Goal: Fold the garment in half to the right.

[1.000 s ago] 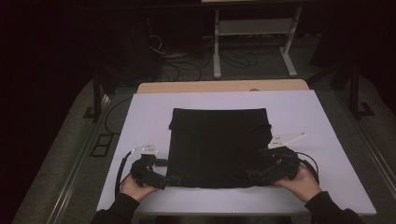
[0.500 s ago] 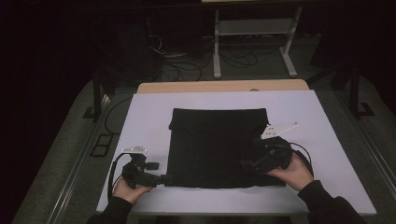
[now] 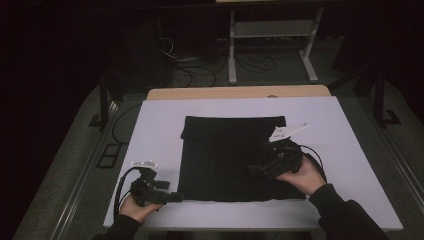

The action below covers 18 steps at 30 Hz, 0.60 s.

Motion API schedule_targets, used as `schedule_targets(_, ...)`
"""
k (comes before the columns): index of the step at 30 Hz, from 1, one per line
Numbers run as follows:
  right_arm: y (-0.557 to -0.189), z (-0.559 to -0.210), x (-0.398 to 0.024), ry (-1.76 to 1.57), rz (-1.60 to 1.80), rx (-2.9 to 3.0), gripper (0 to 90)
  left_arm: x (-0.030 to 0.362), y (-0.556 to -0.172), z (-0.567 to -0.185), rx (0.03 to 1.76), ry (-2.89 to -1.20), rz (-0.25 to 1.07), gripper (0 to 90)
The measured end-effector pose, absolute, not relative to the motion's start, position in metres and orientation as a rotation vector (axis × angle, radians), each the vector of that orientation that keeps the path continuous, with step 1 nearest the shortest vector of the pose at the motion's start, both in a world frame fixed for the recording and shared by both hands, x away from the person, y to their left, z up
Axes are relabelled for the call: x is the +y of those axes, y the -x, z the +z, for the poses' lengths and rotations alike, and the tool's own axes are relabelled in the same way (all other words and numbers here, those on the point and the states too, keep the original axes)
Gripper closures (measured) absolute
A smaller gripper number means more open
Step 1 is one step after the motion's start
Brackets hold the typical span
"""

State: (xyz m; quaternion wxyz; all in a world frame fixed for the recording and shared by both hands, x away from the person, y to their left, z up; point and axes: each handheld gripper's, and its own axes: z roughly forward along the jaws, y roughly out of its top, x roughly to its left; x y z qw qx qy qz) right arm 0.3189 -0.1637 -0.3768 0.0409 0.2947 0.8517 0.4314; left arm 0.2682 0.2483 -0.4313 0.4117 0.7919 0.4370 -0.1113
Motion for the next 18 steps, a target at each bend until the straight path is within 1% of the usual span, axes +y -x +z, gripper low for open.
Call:
schedule_targets(8,-0.331,-0.376,-0.155,-0.901,1.340,2.603,0.0,0.244,-0.269,-0.436,1.095,-2.026,-0.328,0.0)
schedule_targets(18,-0.342,-0.376,-0.150,-0.913,1.367,2.586,0.0,0.242,-0.271,-0.438,1.115,-2.015,-0.372,0.0)
